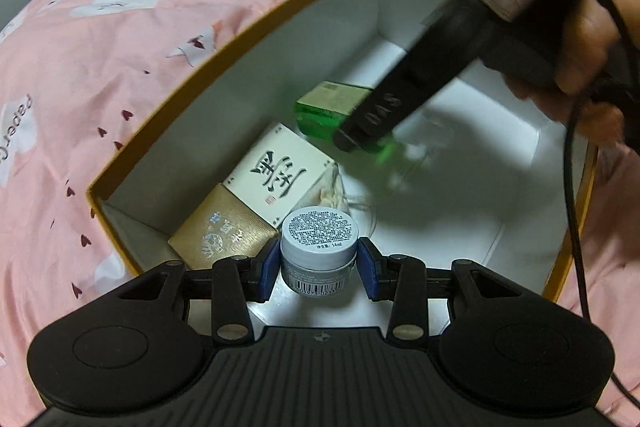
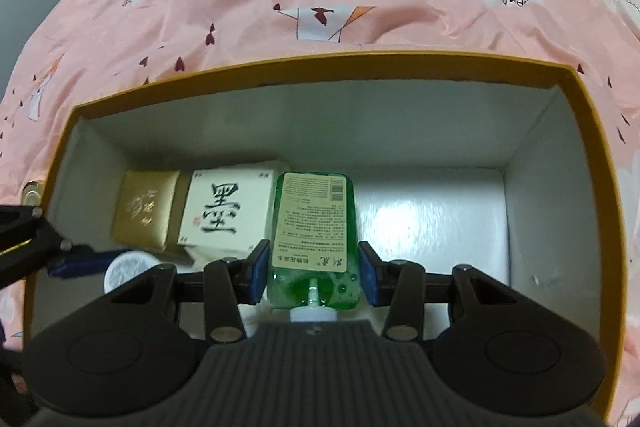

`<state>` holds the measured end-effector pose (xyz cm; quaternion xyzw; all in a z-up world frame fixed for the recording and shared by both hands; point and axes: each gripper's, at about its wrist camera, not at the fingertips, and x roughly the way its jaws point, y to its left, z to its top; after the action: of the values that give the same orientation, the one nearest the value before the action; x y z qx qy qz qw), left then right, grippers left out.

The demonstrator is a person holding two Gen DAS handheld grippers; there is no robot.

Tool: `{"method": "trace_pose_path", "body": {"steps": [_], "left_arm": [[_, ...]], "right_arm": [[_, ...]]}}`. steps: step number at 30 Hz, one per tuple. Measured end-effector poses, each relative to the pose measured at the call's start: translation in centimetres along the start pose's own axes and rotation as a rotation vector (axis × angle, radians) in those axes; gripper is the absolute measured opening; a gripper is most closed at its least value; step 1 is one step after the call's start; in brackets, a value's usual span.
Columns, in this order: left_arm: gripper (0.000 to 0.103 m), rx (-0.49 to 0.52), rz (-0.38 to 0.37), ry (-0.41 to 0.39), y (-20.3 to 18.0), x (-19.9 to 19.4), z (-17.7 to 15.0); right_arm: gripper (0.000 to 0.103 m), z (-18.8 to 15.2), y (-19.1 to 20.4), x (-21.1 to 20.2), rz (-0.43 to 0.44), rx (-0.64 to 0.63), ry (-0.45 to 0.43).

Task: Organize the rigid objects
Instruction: 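Release the jar with the left tool while the right tool releases the green bottle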

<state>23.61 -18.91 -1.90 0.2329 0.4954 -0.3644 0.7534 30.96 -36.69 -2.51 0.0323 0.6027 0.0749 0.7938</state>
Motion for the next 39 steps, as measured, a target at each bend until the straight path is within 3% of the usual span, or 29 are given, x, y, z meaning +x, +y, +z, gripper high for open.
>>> {"method": "trace_pose_path", "body": {"steps": [10, 18, 27, 31, 35, 39], "left_arm": [[0.047, 0.106, 0.017, 0.107, -0.5, 2.2, 0.2], [0.047, 0.119, 0.072, 0.198, -0.8, 4.3, 0.8], [0.052, 0.139, 0.132, 0.233, -1.3, 5.0, 0.9], [0.058, 0.172, 0.144, 0.235, -1.7, 4.9, 1.0], [0.057, 0.146, 0.135, 0.189, -1.5, 3.6, 1.1], [0.054, 0.091, 0.104, 0.115, -0.6, 1.0, 1.1]], "right_arm": [[0.047, 0.7, 0.0, 2.5, -0.007, -0.007, 0.037], [0.048, 0.1, -0.1, 1.0, 0.005, -0.052, 0.016], [0.047, -0.6, -0.2, 0.1, 0.014, -0.048, 0.008], [0.047, -0.7, 0.3, -0.7, 0.02, -0.064, 0.001], [0.046, -0.9, 0.7, -1.7, 0.028, -0.078, -0.014], [0.031, -1.4, 1.6, -2.6, 0.066, -0.101, -0.011]]}}
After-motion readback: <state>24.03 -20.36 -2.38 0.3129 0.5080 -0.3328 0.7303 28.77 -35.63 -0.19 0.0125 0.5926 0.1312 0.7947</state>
